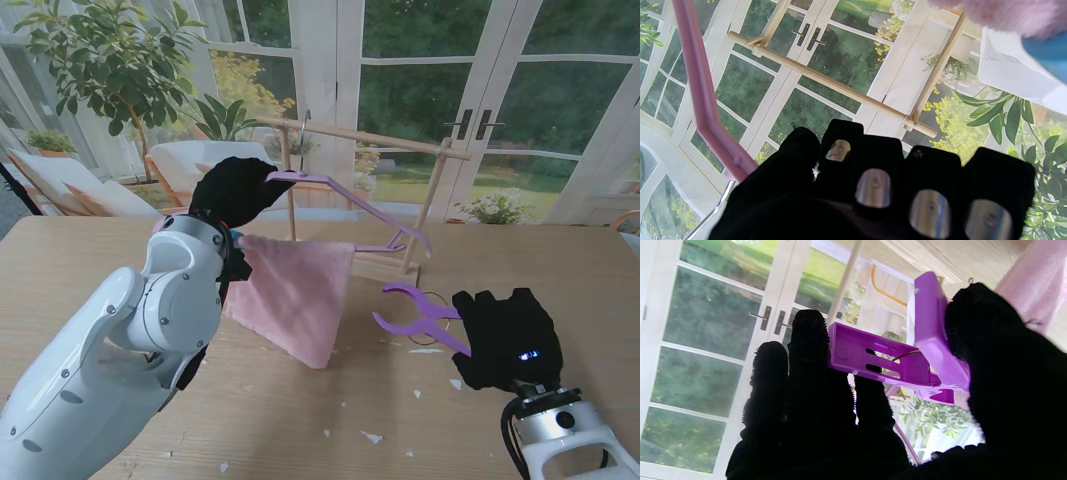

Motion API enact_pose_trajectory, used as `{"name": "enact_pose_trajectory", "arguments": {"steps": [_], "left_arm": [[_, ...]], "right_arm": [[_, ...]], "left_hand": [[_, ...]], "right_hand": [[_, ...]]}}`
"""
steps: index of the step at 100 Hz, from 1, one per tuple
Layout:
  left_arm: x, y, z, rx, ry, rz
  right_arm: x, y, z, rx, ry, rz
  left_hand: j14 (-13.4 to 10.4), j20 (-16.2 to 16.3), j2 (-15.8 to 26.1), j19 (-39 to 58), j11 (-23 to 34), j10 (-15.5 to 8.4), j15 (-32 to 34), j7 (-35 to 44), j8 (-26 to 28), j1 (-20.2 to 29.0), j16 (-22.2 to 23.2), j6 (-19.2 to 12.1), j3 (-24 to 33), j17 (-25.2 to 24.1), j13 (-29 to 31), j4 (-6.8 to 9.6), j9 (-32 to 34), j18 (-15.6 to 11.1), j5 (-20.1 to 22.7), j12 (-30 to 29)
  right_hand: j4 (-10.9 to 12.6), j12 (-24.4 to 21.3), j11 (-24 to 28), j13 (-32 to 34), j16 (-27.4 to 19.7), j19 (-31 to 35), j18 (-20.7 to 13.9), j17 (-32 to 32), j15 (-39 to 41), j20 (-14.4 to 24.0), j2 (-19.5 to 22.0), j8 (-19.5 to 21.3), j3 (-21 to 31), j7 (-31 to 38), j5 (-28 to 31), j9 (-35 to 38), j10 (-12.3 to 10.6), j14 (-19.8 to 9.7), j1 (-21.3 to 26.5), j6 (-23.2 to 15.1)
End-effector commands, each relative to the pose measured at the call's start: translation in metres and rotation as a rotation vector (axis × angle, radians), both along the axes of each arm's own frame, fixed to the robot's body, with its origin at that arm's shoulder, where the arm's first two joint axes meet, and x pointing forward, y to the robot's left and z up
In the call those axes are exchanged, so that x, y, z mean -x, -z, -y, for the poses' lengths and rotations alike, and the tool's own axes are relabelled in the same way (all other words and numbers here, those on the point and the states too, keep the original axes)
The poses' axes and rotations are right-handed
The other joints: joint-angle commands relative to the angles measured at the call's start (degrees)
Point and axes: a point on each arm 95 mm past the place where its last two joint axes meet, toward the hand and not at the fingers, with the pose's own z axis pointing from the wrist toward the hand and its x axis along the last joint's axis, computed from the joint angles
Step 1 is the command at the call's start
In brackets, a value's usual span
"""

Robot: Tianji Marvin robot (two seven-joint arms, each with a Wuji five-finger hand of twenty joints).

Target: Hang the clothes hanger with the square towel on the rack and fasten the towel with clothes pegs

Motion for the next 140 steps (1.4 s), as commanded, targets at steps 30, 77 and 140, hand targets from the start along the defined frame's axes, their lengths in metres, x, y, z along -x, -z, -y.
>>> {"name": "enact_pose_trajectory", "arguments": {"steps": [30,77,140], "left_arm": [[0.002,-0.003,0.015,-0.075,-0.027,0.05],[0.003,-0.001,0.018,-0.078,-0.041,0.045],[0.007,-0.004,0.024,-0.058,-0.018,0.013]], "right_arm": [[-0.021,-0.036,-0.045,0.049,-0.037,0.073],[-0.043,-0.069,-0.091,0.202,0.037,0.127],[-0.054,-0.076,-0.111,0.364,0.085,0.057]], "left_hand": [[-2.32,0.55,2.34,19.32,2.39,-4.11,6.39,2.02,1.68,-0.22,-0.84,-0.07,0.37,2.34,2.94,1.7,1.91,-2.7,3.82,-0.72],[-2.94,0.26,2.48,19.32,2.59,-4.36,6.56,2.15,1.6,0.14,-1.2,-0.17,0.01,2.48,2.94,1.67,1.9,-3.71,3.84,-1.09],[-3.66,0.25,2.58,19.32,2.87,-4.56,6.71,2.16,1.43,0.35,-1.43,-0.3,-0.33,2.59,2.95,1.75,1.88,-4.29,4.02,-1.42]], "right_hand": [[5.13,4.42,5.3,2.05,1.45,1.95,0.25,1.0,0.46,1.82,7.85,5.12,9.26,9.68,6.46,7.77,-6.99,0.19,11.84,-11.98],[6.1,6.29,6.55,3.43,3.26,3.49,1.02,2.71,3.17,4.07,8.96,6.51,7.86,9.18,7.25,8.51,-6.49,0.09,12.71,-11.39],[6.87,9.22,8.46,4.45,6.09,5.81,2.04,3.97,8.34,7.67,9.47,7.6,6.81,8.56,8.74,9.23,-5.66,0.2,13.54,-11.13]]}}
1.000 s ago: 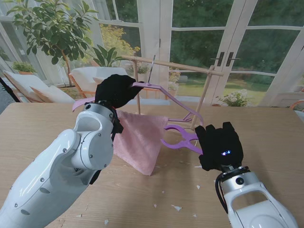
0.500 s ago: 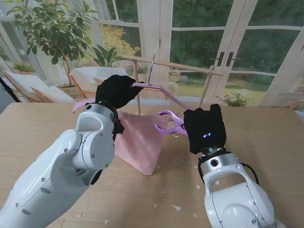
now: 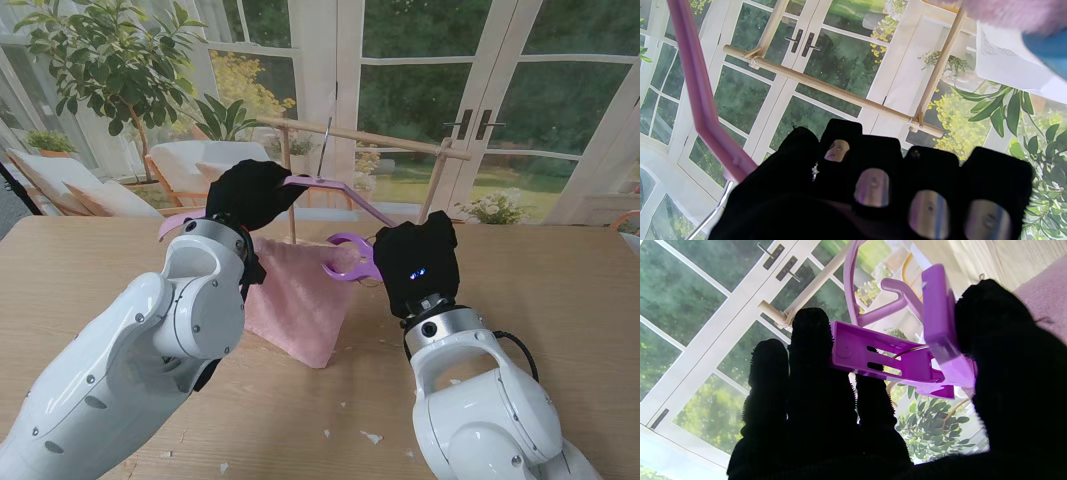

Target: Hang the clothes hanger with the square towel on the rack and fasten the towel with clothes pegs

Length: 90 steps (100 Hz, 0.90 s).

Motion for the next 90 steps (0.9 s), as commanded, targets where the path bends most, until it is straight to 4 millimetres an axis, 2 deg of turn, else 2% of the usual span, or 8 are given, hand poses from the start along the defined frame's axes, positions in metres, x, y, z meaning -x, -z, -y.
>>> {"name": "enact_pose_trajectory", "arguments": {"steps": [1,27,39,46,51,56,78,90], "left_arm": [[0.002,-0.005,0.002,0.014,0.013,-0.008],[0.004,-0.006,0.002,0.039,0.024,-0.032],[0.004,-0.007,0.002,0.043,0.026,-0.034],[0.004,-0.007,0.002,0.045,0.026,-0.037],[0.003,-0.006,0.002,0.046,0.024,-0.04],[0.003,-0.006,0.002,0.046,0.022,-0.043],[0.0,-0.004,0.0,0.048,0.012,-0.049],[0.0,-0.004,0.0,0.051,0.009,-0.05]], "right_arm": [[0.008,-0.014,-0.003,-0.018,-0.005,0.015],[0.003,-0.012,-0.002,0.014,0.023,-0.026],[0.003,-0.009,-0.002,0.025,0.026,-0.049],[0.003,-0.008,-0.003,0.035,0.027,-0.061],[0.004,-0.007,-0.004,0.04,0.029,-0.07],[0.005,-0.006,-0.005,0.043,0.029,-0.072],[0.008,-0.004,-0.009,0.052,0.039,-0.074],[0.011,-0.003,-0.012,0.044,0.03,-0.067]], "left_hand": [[-2.15,0.69,2.58,19.32,2.88,-3.74,6.63,2.16,1.43,0.52,-0.73,0.56,-0.31,1.94,2.42,1.76,1.75,-2.24,3.46,-0.66],[-2.11,0.73,2.42,19.32,2.96,-3.64,6.66,2.17,1.37,0.63,-0.77,0.58,-0.25,1.92,2.42,1.79,1.75,-2.19,3.59,-0.74],[-2.18,0.74,2.47,19.32,2.98,-3.64,6.66,2.16,1.36,0.6,-0.79,0.6,-0.27,1.94,2.42,1.79,1.74,-2.22,3.59,-0.78],[-2.2,0.74,2.44,19.32,3.0,-3.6,6.67,2.17,1.35,0.61,-0.79,0.6,-0.27,1.93,2.42,1.8,1.74,-2.21,3.59,-0.8],[-2.23,0.74,2.42,19.32,3.01,-3.61,6.67,2.17,1.34,0.65,-0.81,0.61,-0.25,1.93,2.42,1.81,1.74,-2.22,3.58,-0.82],[-2.19,0.75,2.47,19.32,3.02,-3.61,6.67,2.16,1.34,0.58,-0.82,0.65,-0.3,1.92,2.42,1.79,1.74,-2.19,3.58,-0.84],[-2.22,0.72,2.43,19.32,3.03,-3.61,6.67,2.16,1.33,0.68,-0.84,0.66,-0.29,1.93,2.42,1.81,1.73,-2.2,3.58,-0.87],[-2.2,0.72,2.47,19.32,3.03,-3.57,6.68,2.16,1.32,0.66,-0.85,0.66,-0.33,1.93,2.42,1.81,1.73,-2.2,3.58,-0.88]], "right_hand": [[6.81,4.3,8.6,1.58,0.77,1.74,1.39,0.33,0.96,1.32,9.43,5.23,9.7,8.59,6.63,7.31,-5.86,0.51,13.53,-11.06],[6.85,4.64,8.6,1.07,0.88,1.55,1.25,0.04,1.12,1.62,9.73,5.37,9.18,8.38,6.26,6.8,-5.88,0.47,12.9,-10.93],[6.95,4.6,8.2,-1.9,0.37,0.02,1.26,-2.04,-0.53,1.67,9.67,4.25,7.53,6.0,3.15,2.61,-5.24,0.75,7.76,-9.62],[8.88,4.46,8.66,-4.88,0.44,-1.6,2.04,-4.09,-1.89,3.13,12.21,8.32,6.5,-4.17,2.88,-1.43,-5.65,1.22,2.34,-8.62],[12.98,4.22,7.85,-7.48,0.21,-2.59,2.77,-5.91,-3.21,3.39,15.05,12.04,5.68,-11.59,1.99,-4.3,-5.66,2.1,-2.03,-7.5],[13.34,4.06,7.35,-8.89,0.2,-2.49,3.53,-6.54,-3.56,3.67,15.81,12.53,4.38,-13.34,0.18,-5.96,-5.56,2.7,-4.43,-7.25],[13.08,-0.87,1.43,-21.59,-4.13,-3.78,8.25,-11.87,-13.67,4.94,23.21,8.57,-11.43,-26.83,-10.51,-19.93,-0.55,9.58,-12.29,2.07],[12.87,-5.21,-3.2,-27.93,-8.35,-7.13,10.67,-14.31,-19.55,3.29,25.55,5.3,-13.52,-32.07,-14.49,-25.67,3.7,13.16,-16.77,8.76]]}}
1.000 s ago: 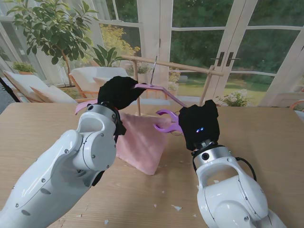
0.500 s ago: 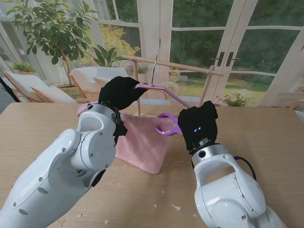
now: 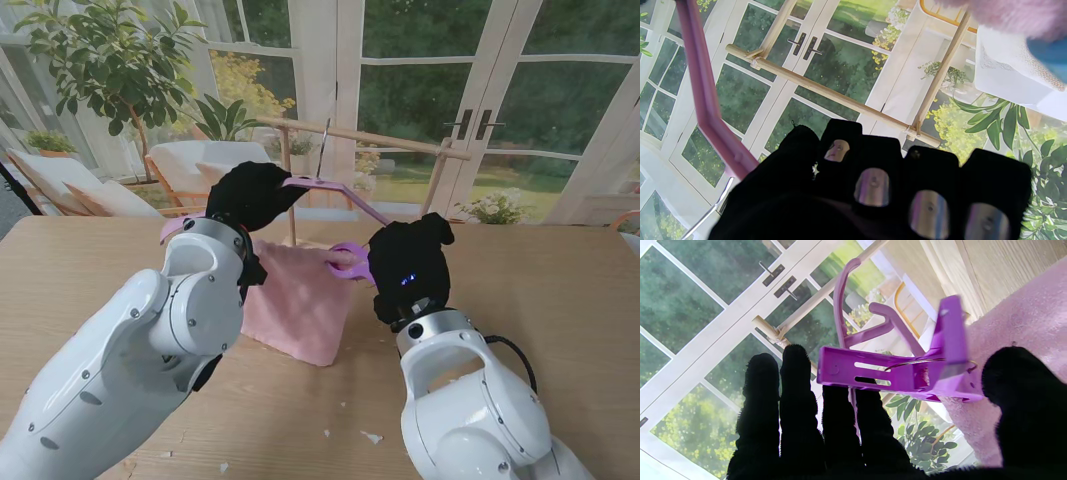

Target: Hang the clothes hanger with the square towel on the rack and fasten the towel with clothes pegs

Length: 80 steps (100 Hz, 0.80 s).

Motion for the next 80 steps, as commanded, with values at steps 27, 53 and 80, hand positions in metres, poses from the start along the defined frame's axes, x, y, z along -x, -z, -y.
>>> {"name": "enact_pose_trajectory", "arguments": {"steps": [27,53,80], "left_arm": [[0.001,-0.004,0.0,0.014,-0.002,0.006],[0.0,-0.002,-0.001,0.01,0.0,0.01],[-0.001,0.002,-0.001,0.021,0.034,0.015]], "right_arm": [[0.021,-0.007,-0.004,-0.128,-0.04,0.069],[0.032,-0.008,0.003,-0.276,-0.067,0.154],[0.033,-0.018,0.015,-0.443,-0.078,0.266]], "left_hand": [[-2.01,0.73,3.16,17.88,3.0,-3.47,6.66,2.14,1.3,0.42,-0.82,0.77,-0.42,1.89,2.41,1.81,1.73,-2.08,3.62,-0.29],[-1.96,0.74,3.21,17.88,3.01,-3.47,6.66,2.13,1.31,0.27,-0.8,0.75,-0.48,1.88,2.41,1.82,1.73,-1.99,3.54,-0.3],[-1.44,0.76,3.06,17.88,3.02,-3.34,6.67,2.13,1.33,-0.23,-0.7,0.75,-0.26,1.77,2.38,1.83,1.72,-1.49,3.54,-0.28]], "right_hand": [[2.13,-3.88,-6.74,-6.25,-5.64,-6.52,6.02,-2.96,-5.58,-3.55,5.67,-4.75,-1.18,-3.91,-1.46,-2.47,4.29,4.91,-3.61,7.04],[4.3,-1.08,-0.79,-3.67,-3.11,-3.77,5.34,-1.34,-1.43,-3.16,10.92,-2.77,-5.14,0.75,-0.23,-1.01,2.0,1.62,2.23,4.07],[5.31,-0.65,0.4,-3.5,-2.43,-2.65,6.0,-0.82,-0.35,-3.01,11.16,-2.07,-4.93,1.43,0.58,-0.8,1.84,1.21,5.63,3.23]]}}
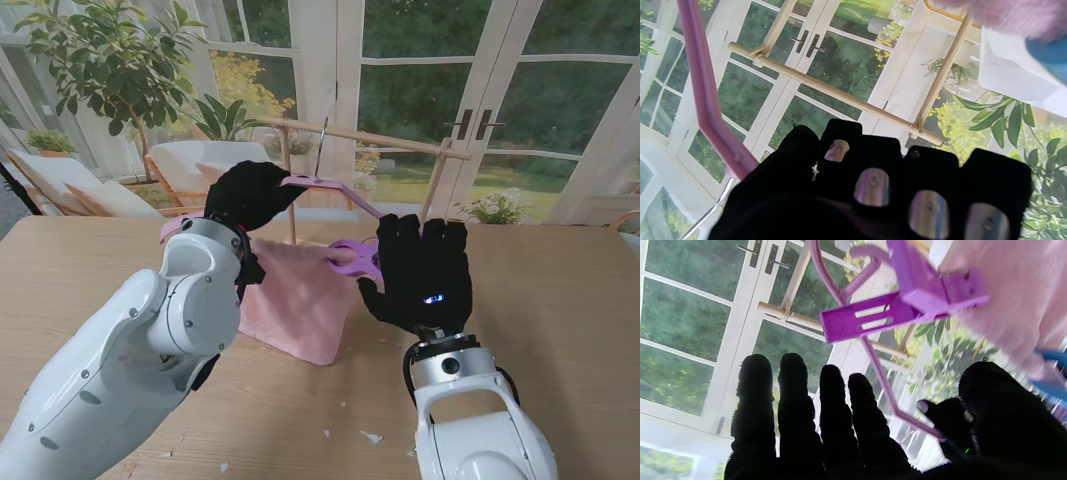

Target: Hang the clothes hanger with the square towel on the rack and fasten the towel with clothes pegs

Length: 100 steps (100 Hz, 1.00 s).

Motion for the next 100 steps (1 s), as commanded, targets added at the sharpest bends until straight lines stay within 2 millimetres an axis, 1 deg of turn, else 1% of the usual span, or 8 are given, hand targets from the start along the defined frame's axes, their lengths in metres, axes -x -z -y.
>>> {"name": "enact_pose_trajectory", "arguments": {"steps": [1,12,21,35,49,59,72,100], "left_arm": [[0.0,0.0,0.002,0.015,0.024,-0.006],[-0.001,0.003,0.001,0.025,0.05,-0.008],[-0.001,0.006,0.001,0.044,0.081,-0.017],[-0.001,0.009,0.001,0.069,0.116,-0.026],[-0.001,0.011,0.0,0.079,0.134,-0.029],[0.0,0.012,0.0,0.086,0.145,-0.035],[0.001,0.012,0.002,0.1,0.158,-0.048],[0.001,0.009,0.005,0.106,0.174,-0.057]], "right_arm": [[0.007,-0.023,0.003,-0.032,0.007,0.046],[0.003,-0.029,0.006,-0.09,0.004,0.081],[-0.001,-0.035,0.007,-0.13,-0.002,0.104],[-0.01,-0.043,0.006,-0.192,-0.025,0.095],[-0.016,-0.048,0.003,-0.237,-0.049,0.076],[-0.02,-0.051,0.0,-0.266,-0.068,0.06],[-0.025,-0.052,-0.004,-0.297,-0.094,0.012],[-0.033,-0.048,-0.005,-0.346,-0.119,-0.085]], "left_hand": [[-1.41,0.81,3.08,17.88,3.01,-3.32,6.66,2.13,1.33,-0.24,-0.68,0.76,-0.24,1.77,2.38,1.83,1.72,-1.43,3.51,-0.28],[-1.14,0.88,2.87,17.88,3.02,-3.07,6.63,2.2,1.44,-0.72,-0.55,0.8,0.18,1.7,2.37,1.83,1.71,-0.94,3.45,-0.16],[-0.86,0.9,2.61,17.88,3.03,-2.93,6.62,2.18,1.5,-0.87,-0.45,0.93,0.57,1.64,2.35,1.83,1.7,-0.66,3.39,-0.07],[-0.38,0.99,2.56,17.88,3.02,-2.58,6.56,2.16,1.6,-1.32,-0.29,1.04,1.1,1.51,2.34,1.76,1.7,0.02,3.39,0.14],[-0.23,1.02,2.49,17.88,2.98,-2.58,6.51,2.13,1.65,-1.52,-0.2,1.13,1.37,1.47,2.34,1.72,1.7,0.29,3.33,0.24],[-0.07,1.02,2.48,17.88,2.94,-2.5,6.47,2.07,1.71,-1.66,-0.15,1.34,1.5,1.43,2.34,1.67,1.7,0.56,3.19,0.3],[0.16,1.01,2.43,17.88,2.85,-2.23,6.41,2.02,1.79,-1.75,-0.09,1.48,1.73,1.36,2.34,1.64,1.7,0.91,3.16,0.4],[0.2,1.03,2.34,17.88,2.77,-2.21,6.37,1.97,1.9,-1.92,0.01,1.5,2.09,1.35,2.34,1.61,1.72,1.05,3.18,0.58]], "right_hand": [[3.69,0.26,0.77,0.34,0.55,0.78,2.4,-0.09,0.19,0.07,1.55,0.7,-0.28,0.28,0.56,0.61,-0.21,-0.3,1.5,-0.18],[4.07,0.02,0.35,0.02,0.29,0.55,1.87,-0.43,-0.11,-0.23,0.74,0.71,-0.12,0.26,0.8,0.56,-0.3,-0.81,2.63,-0.4],[4.26,-0.43,-0.49,-0.41,-0.8,-1.0,1.73,-1.35,-1.38,-1.35,-0.16,0.58,0.14,0.24,1.41,0.9,0.02,-1.17,3.2,-0.44],[4.12,-0.69,-1.12,0.12,-2.32,-3.23,0.32,-2.11,-2.89,-3.0,-1.46,0.49,1.29,0.68,2.13,1.28,-0.48,-2.19,3.26,-1.25],[3.82,-0.99,-1.73,3.5,-2.7,-3.35,-0.46,-1.42,-2.67,-3.63,-2.68,0.84,4.27,2.69,5.19,5.45,-2.36,-3.27,3.28,-3.99],[3.26,-0.8,-1.62,6.28,-2.18,-2.93,-1.03,-0.84,-2.31,-3.84,-3.87,1.56,8.09,5.04,7.32,8.55,-3.77,-4.15,2.69,-5.95],[3.12,-0.79,-1.58,8.08,-2.05,-2.86,-1.53,-0.63,-2.37,-3.95,-4.34,1.75,9.72,5.91,8.85,10.46,-4.86,-4.86,2.85,-7.22],[3.0,-0.67,-1.4,9.52,-1.71,-2.62,-1.88,-0.29,-2.51,-4.0,-5.05,2.09,12.28,7.04,10.12,12.09,-5.57,-5.33,4.11,-8.23]]}}
